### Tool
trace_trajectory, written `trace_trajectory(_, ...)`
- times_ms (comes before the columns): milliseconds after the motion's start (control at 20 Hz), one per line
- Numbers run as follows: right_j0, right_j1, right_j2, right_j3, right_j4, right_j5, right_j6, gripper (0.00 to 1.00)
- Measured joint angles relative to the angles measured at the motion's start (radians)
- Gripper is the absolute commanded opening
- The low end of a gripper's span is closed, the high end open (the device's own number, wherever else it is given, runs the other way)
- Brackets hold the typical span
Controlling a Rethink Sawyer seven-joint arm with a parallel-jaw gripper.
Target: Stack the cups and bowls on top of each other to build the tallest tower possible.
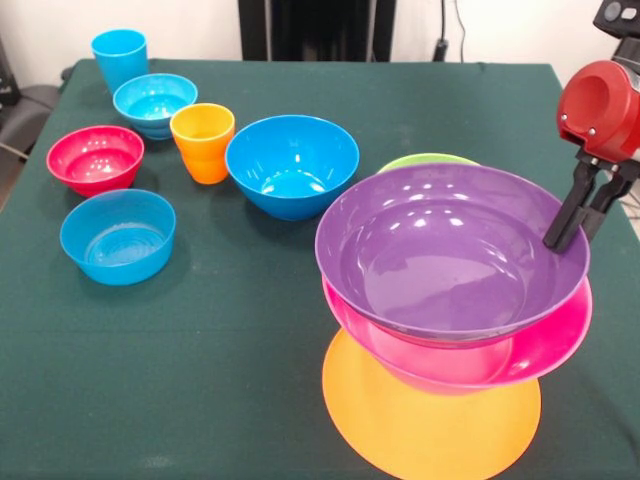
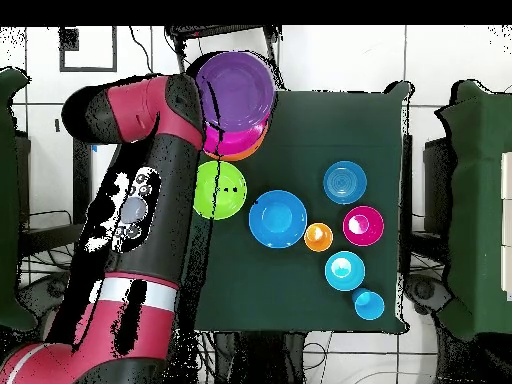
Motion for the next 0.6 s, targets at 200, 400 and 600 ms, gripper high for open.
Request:
trace_trajectory(200,0.0,0.002,0.0,0.0,0.0,0.0,0.0,0.0)
trace_trajectory(400,0.0,0.006,0.0,-0.001,0.0,0.0,0.0,0.0)
trace_trajectory(600,0.0,0.009,0.0,-0.005,0.0,0.0,0.0,0.0)
